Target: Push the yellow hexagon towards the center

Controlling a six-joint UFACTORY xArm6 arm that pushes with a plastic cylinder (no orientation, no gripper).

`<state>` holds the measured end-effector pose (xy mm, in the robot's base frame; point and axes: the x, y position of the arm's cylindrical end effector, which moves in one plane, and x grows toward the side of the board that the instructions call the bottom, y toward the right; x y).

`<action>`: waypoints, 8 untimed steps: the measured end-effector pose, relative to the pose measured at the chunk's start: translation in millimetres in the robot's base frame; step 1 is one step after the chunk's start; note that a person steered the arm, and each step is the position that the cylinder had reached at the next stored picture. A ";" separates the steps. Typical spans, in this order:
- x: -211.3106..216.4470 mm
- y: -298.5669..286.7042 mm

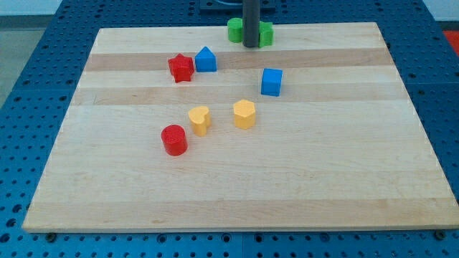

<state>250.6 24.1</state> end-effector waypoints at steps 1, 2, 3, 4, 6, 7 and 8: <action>24.4 0.0; 52.1 0.0; 82.9 0.1; 105.8 -1.8; 149.2 4.5; 170.8 26.3; 188.3 29.7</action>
<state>438.8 53.7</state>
